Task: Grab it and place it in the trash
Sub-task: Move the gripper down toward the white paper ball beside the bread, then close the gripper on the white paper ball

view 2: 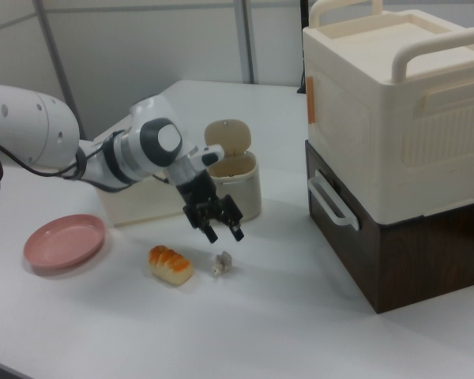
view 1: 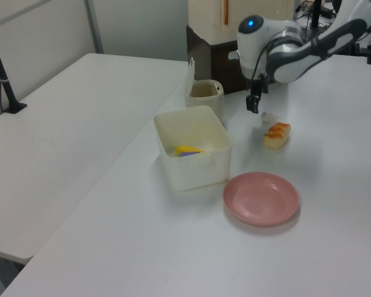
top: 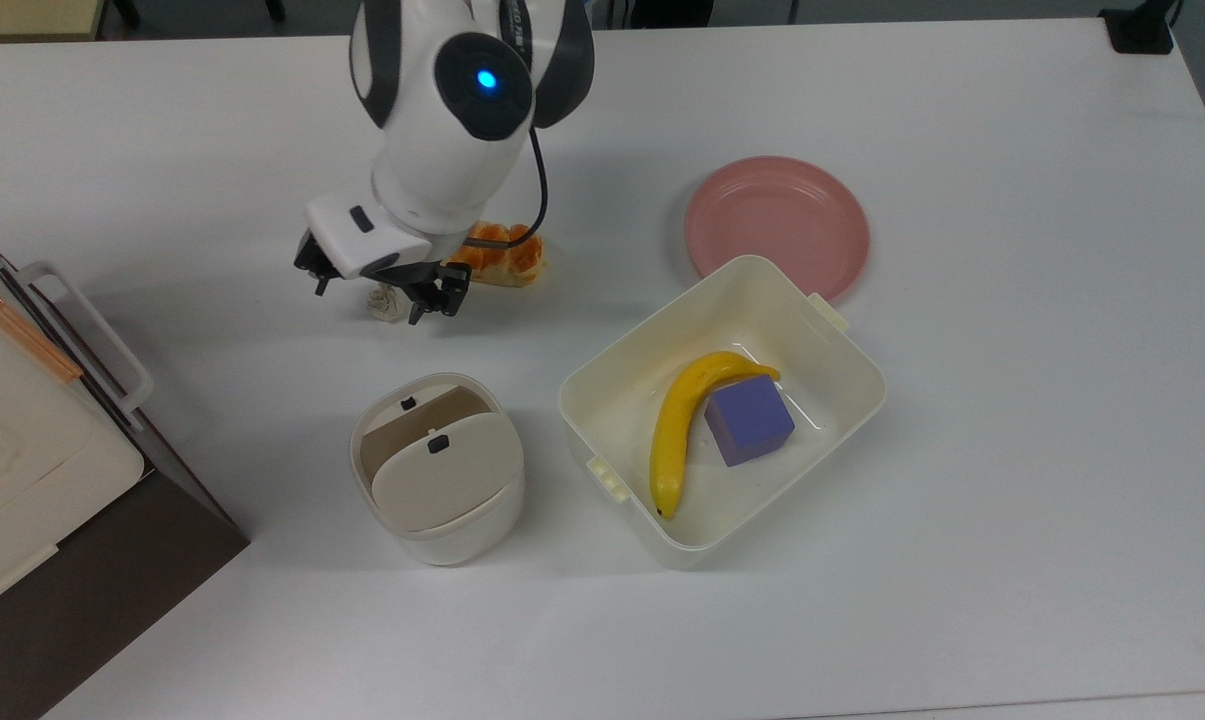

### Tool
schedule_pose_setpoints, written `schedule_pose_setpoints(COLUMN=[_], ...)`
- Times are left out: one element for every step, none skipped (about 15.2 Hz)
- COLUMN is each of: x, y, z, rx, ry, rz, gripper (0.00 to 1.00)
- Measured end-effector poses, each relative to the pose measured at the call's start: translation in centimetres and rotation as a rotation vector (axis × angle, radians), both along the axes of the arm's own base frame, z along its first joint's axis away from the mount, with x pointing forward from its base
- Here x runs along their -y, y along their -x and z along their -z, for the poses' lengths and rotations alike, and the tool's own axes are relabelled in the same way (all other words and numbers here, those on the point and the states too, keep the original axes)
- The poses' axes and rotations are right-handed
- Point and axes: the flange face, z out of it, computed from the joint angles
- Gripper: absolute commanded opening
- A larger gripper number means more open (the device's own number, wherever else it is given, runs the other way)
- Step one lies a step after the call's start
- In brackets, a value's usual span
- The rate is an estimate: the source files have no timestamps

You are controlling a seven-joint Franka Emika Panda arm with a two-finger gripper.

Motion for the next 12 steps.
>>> schedule_pose_setpoints(x=[-0.2, -0.4, -0.5, -0.6, -0.6, -0.6, -0.6, -0.6, -0.6, -0.7, -0.7, -0.7], y=[0.4, 0.7, 1.0, 1.3, 1.5, 1.5, 1.6, 1.6, 1.6, 1.6, 1.6, 1.7], z=[0.7, 1.2, 1.7, 2.0, 2.2, 2.3, 2.3, 2.3, 2.3, 2.3, 2.4, 2.4], rx=[-0.005, -0.012, -0.021, -0.028, -0.034, -0.035, -0.036, -0.035, -0.035, -0.035, -0.033, -0.034], ry=[0.01, 0.015, 0.018, 0.019, 0.02, 0.02, 0.02, 0.02, 0.02, 0.02, 0.02, 0.02], rz=[0.0, 0.0, -0.003, -0.005, -0.006, -0.005, -0.005, -0.005, -0.004, -0.002, 0.002, 0.004], gripper=[0.95, 0.93, 0.9, 0.89, 0.83, 0.82, 0.79, 0.75, 0.75, 0.75, 0.75, 0.75])
